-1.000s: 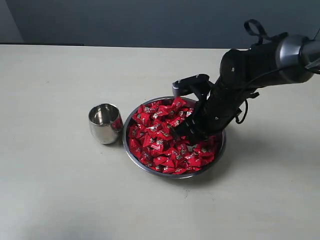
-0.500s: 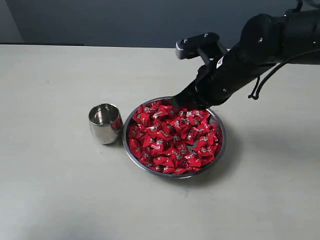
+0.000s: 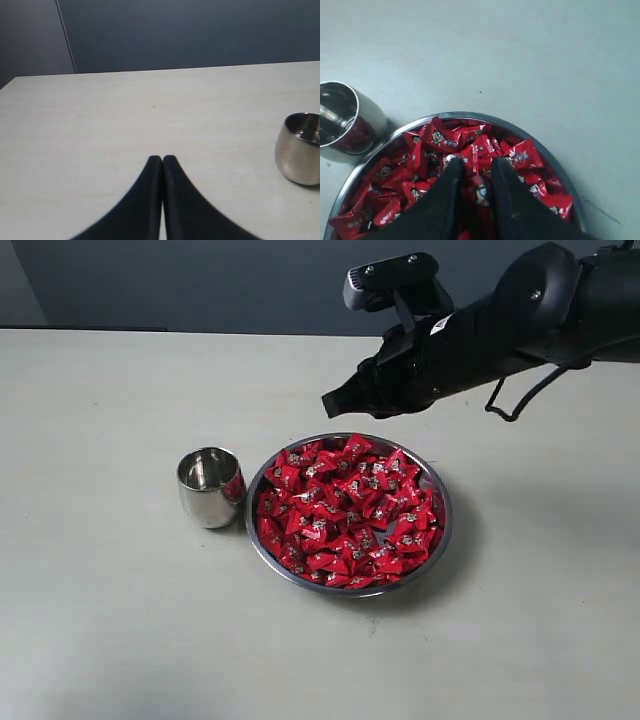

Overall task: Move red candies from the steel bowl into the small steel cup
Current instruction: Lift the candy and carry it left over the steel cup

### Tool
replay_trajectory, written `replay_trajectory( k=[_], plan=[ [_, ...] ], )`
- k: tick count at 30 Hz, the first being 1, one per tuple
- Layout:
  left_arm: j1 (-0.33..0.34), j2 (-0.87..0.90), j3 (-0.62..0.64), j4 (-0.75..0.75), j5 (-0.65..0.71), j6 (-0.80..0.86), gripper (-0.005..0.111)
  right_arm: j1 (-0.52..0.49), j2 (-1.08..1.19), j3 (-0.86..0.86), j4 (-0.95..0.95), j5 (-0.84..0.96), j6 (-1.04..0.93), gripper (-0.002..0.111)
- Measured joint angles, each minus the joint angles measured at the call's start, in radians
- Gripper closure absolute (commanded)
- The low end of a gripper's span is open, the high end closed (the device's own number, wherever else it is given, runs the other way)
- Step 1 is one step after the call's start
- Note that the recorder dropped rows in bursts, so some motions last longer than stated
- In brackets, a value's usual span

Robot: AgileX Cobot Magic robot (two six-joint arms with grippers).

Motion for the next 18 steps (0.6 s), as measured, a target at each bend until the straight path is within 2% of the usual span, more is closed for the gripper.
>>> replay_trajectory(
  k=[4, 9, 18],
  plan=[
    [0.000, 0.000, 0.000, 0.000, 0.000, 0.000, 0.106, 0.000, 0.065, 0.000, 0.226, 0.000, -0.206, 0.109],
    [0.000, 0.000, 0.000, 0.000, 0.000, 0.000, 0.106, 0.000, 0.161, -0.054, 0.479, 0.096, -0.469, 0.109],
    [0.000, 0.000, 0.000, 0.000, 0.000, 0.000, 0.106, 0.018, 0.261, -0.225, 0.576, 0.223, -0.539, 0.109]
  ],
)
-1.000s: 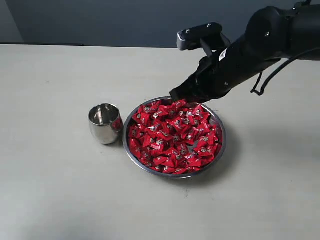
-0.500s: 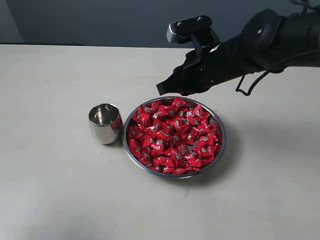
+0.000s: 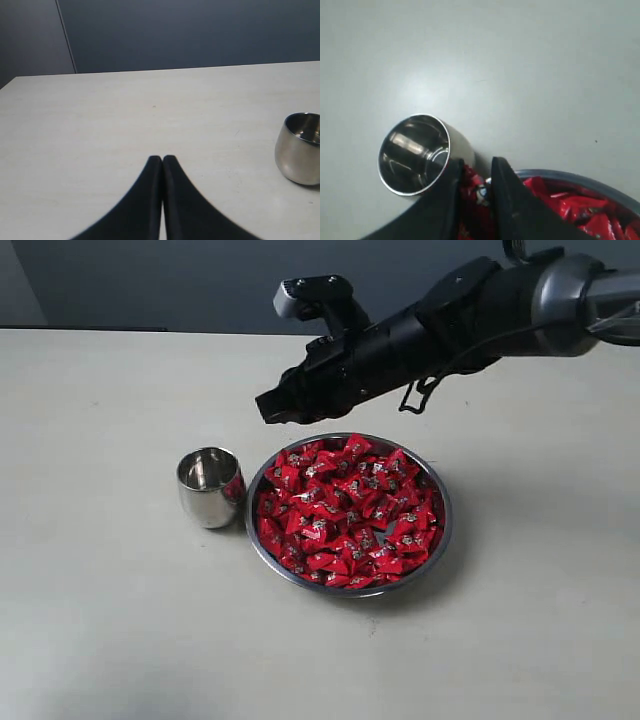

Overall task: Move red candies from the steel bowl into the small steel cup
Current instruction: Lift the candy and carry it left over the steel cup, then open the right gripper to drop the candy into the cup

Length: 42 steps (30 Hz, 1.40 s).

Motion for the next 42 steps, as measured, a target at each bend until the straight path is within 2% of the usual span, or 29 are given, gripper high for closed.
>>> replay_trajectory(
  k=[14, 36, 39, 42],
  plan=[
    [0.000, 0.000, 0.000, 0.000, 0.000, 0.000, 0.106, 0.111, 0.130, -0.142, 0.004, 0.065, -0.002, 0.109],
    [0.000, 0.000, 0.000, 0.000, 0.000, 0.000, 0.106, 0.146, 0.199, -0.194, -0.051, 0.065, 0.063, 0.109],
    [0.000, 0.000, 0.000, 0.000, 0.000, 0.000, 0.106, 0.146, 0.199, -0.194, -0.051, 0.061, 0.063, 0.096],
    [0.000, 0.000, 0.000, 0.000, 0.000, 0.000, 0.106, 0.146, 0.199, -0.194, -0.051, 0.060, 0.063, 0.074]
  ],
)
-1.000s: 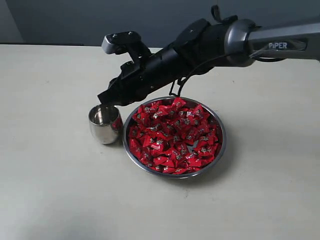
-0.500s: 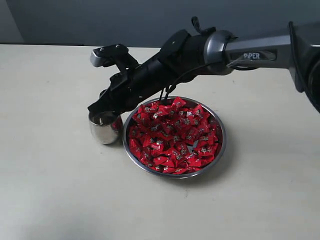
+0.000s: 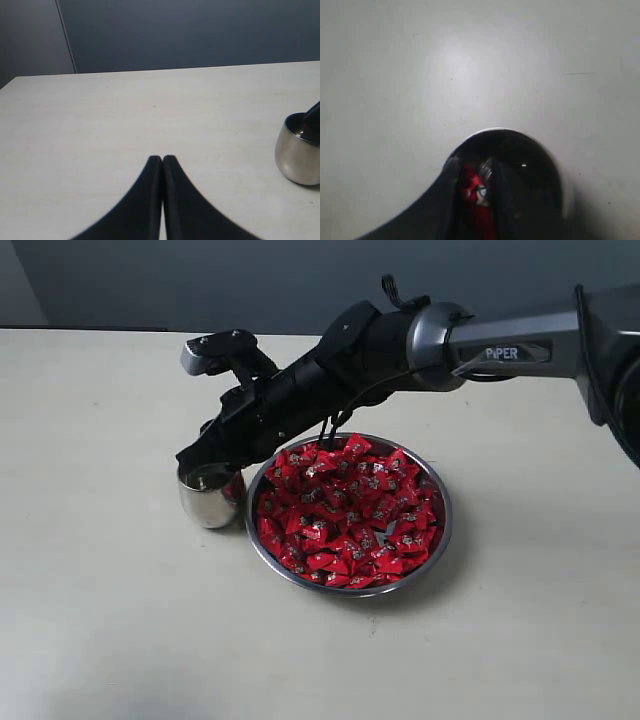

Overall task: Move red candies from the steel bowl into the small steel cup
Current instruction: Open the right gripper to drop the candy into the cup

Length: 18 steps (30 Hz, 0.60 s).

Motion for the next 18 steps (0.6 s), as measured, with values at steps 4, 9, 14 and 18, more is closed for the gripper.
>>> replay_trajectory(
  k=[4, 9, 14, 18],
  plan=[
    [0.000, 0.000, 0.000, 0.000, 0.000, 0.000, 0.106, 0.000, 0.000, 0.000, 0.000, -0.004, 0.009, 0.071],
    [0.000, 0.000, 0.000, 0.000, 0.000, 0.000, 0.106, 0.000, 0.000, 0.000, 0.000, -0.006, 0.015, 0.072],
    [0.000, 0.000, 0.000, 0.000, 0.000, 0.000, 0.106, 0.000, 0.000, 0.000, -0.003, -0.013, 0.016, 0.072],
    [0.000, 0.000, 0.000, 0.000, 0.000, 0.000, 0.106, 0.000, -0.037, 0.000, -0.016, -0.020, 0.016, 0.072]
  ],
)
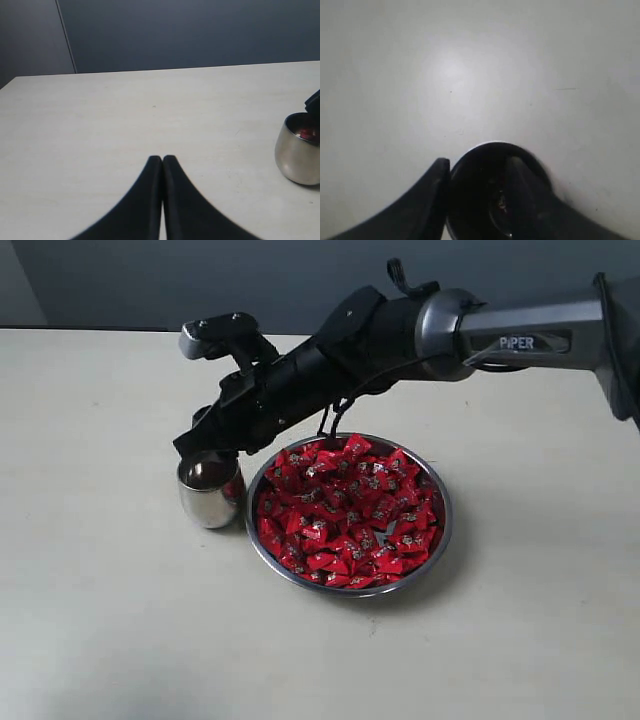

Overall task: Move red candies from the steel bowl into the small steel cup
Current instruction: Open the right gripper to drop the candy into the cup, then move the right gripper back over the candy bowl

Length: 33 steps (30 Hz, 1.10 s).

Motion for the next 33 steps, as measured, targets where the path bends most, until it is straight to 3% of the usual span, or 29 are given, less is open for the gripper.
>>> replay_trajectory(
  k=[2, 5, 9, 21, 33],
  plan=[
    [0.000, 0.000, 0.000, 0.000, 0.000, 0.000, 0.106, 0.000, -0.038, 0.000, -0.038, -0.014, 0.017, 0.075],
    [0.000, 0.000, 0.000, 0.000, 0.000, 0.000, 0.106, 0.000, -0.096, 0.000, -0.188, -0.063, 0.143, 0.109],
    [0.000, 0.000, 0.000, 0.000, 0.000, 0.000, 0.106, -0.011, -0.178, 0.007, -0.314, -0.085, 0.220, 0.109],
    [0.000, 0.000, 0.000, 0.000, 0.000, 0.000, 0.106, -0.180, -0.393, 0.272, -0.338, -0.126, 0.248, 0.109],
    [0.000, 0.000, 0.000, 0.000, 0.000, 0.000, 0.106, -0.257, -0.519, 0.531, -0.338, -0.207, 0.227, 0.109]
  ],
)
